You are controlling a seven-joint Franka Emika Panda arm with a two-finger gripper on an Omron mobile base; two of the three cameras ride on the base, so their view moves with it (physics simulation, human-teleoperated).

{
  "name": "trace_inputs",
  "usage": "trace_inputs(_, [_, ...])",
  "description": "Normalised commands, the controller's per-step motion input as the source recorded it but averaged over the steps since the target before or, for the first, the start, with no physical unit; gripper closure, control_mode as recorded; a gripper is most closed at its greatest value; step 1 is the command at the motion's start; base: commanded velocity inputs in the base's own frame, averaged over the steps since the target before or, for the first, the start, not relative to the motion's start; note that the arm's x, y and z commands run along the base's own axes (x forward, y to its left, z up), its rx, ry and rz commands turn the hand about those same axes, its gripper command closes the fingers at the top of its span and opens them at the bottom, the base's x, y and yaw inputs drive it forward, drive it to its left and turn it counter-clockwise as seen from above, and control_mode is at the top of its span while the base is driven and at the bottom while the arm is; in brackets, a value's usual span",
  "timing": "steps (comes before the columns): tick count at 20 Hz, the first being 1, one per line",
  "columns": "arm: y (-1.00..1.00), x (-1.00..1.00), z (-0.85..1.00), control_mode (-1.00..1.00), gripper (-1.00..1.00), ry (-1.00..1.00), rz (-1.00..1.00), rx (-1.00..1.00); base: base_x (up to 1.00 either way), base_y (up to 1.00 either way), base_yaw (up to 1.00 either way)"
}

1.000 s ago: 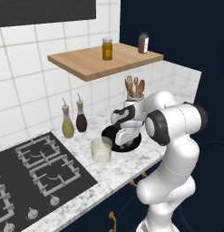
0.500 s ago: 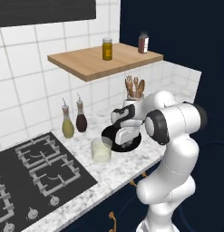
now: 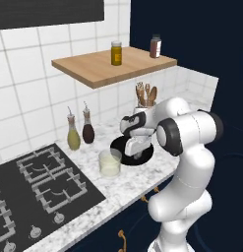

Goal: Grab a lemon wedge from the fridge and one ice cube from the ice bowl, and put them in the glass of lemonade.

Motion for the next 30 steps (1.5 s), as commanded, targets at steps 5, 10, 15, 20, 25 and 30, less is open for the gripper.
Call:
trace_inputs(5, [0.0,-0.23,0.67,-1.0,1.0,-0.09,0.0,0.04,0.0,0.0,0.0])
trace_inputs(10, [0.0,-0.29,0.63,-1.0,1.0,-0.15,0.0,0.04,0.0,0.0,0.0])
trace_inputs(15, [0.08,-0.33,0.64,-1.0,1.0,-0.14,0.01,0.04,0.0,0.0,0.0])
trace_inputs(20, [0.51,-0.24,0.46,-1.0,1.0,-0.13,0.05,0.02,0.0,0.0,0.0])
trace_inputs(25, [0.87,-0.13,0.13,-1.0,1.0,-0.11,0.04,0.0,0.0,0.0,0.0])
trace_inputs(30, [0.6,-0.1,0.04,-1.0,1.0,0.0,0.01,-0.02,0.0,0.0,0.0])
